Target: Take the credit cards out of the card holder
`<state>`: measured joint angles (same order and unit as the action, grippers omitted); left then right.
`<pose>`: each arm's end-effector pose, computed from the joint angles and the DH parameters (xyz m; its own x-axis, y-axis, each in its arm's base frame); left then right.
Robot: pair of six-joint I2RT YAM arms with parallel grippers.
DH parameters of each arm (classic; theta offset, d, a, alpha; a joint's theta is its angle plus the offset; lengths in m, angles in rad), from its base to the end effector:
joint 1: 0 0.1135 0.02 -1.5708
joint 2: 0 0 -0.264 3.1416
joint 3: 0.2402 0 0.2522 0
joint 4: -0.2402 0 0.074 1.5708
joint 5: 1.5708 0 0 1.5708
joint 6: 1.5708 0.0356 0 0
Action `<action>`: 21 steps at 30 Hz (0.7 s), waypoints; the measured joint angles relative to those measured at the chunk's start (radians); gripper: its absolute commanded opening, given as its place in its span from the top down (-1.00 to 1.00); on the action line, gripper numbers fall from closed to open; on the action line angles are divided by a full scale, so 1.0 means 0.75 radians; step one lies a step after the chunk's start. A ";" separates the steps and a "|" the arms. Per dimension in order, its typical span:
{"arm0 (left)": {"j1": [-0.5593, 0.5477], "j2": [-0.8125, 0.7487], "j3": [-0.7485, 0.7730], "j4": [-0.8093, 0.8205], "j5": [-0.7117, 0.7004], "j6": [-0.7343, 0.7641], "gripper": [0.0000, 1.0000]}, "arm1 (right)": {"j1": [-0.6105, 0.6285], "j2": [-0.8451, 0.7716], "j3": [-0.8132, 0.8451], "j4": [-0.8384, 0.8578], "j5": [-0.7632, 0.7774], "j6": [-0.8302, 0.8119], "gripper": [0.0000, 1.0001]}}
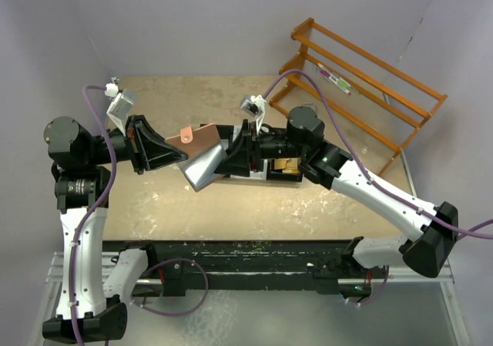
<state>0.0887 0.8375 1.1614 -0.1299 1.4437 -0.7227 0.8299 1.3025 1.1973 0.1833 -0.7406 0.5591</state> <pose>0.1361 -0.0234 0.4596 -0.4898 -0.1277 -0.8624 0.8457 0.1707 -0.5056 0.1847 0.2375 0.4098 -0.4850 0.0498 -0.8731 -0.8745 -0.0290 0.4842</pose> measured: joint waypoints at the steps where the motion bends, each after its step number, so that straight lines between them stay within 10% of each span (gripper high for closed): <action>1: 0.000 0.000 0.000 0.001 0.000 0.000 1.00 | 0.000 0.003 0.007 0.009 0.007 0.006 0.03; 11: 0.000 0.000 0.000 -0.020 0.001 0.002 1.00 | 0.000 0.024 0.051 0.168 0.021 0.101 -0.28; 21: 0.000 -0.012 0.000 -0.028 0.001 0.006 1.00 | 0.001 0.094 0.058 0.377 0.017 0.264 0.14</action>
<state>0.0887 0.8288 1.1614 -0.1513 1.4445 -0.7181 0.8303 1.3727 1.2407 0.4660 -0.7280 0.7574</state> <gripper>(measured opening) 0.012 0.516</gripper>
